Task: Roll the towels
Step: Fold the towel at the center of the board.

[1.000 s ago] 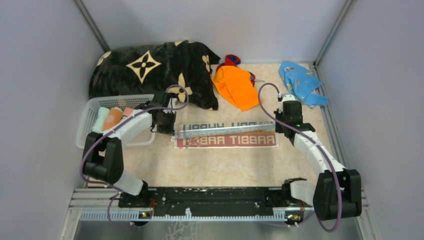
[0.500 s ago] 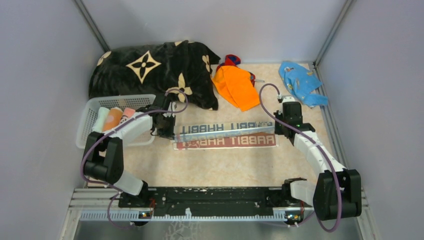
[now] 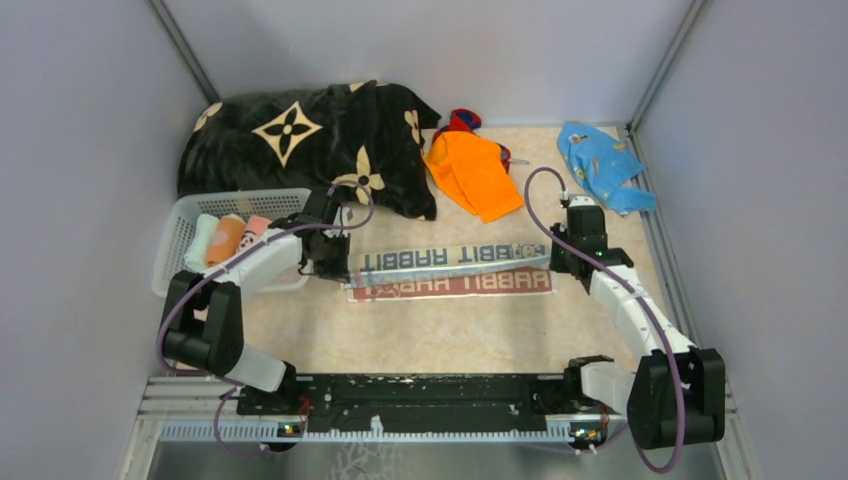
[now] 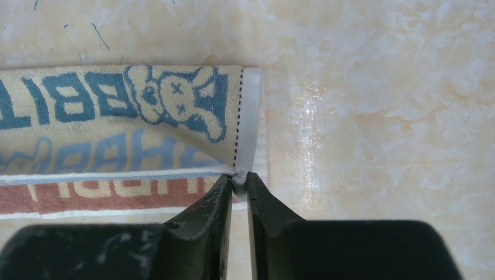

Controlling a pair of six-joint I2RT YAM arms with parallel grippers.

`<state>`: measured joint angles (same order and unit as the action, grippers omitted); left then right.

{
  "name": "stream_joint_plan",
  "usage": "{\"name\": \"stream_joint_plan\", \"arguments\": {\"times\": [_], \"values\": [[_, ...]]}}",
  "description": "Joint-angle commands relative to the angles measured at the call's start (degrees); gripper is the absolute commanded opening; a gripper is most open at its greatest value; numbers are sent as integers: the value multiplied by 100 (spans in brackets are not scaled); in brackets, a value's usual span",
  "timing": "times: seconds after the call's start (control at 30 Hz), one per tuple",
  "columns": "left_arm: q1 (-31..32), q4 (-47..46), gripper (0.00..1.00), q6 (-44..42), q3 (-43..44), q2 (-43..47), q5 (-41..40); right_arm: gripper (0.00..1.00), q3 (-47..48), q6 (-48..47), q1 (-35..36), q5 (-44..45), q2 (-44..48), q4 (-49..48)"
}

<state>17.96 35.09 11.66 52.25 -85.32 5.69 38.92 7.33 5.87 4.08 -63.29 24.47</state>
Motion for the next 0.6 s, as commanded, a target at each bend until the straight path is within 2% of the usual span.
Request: {"name": "stream_joint_plan", "arguments": {"times": [0.0,0.1,0.23,0.3,0.47,0.57], "values": [[-5,-36,7,213,-217,13,202,22,217,236,-17,56,-59,-42],[-3,-69,13,281,-278,4,215,31,204,292,-15,46,-27,-34],[6,-66,32,330,-312,259,267,44,219,309,-14,75,240,41],[6,-44,38,357,-311,430,369,50,237,349,-14,76,386,94],[6,32,47,529,-277,901,832,53,348,431,-11,-91,588,97],[6,166,49,584,-140,1173,881,54,438,526,-14,-261,483,63]]}}
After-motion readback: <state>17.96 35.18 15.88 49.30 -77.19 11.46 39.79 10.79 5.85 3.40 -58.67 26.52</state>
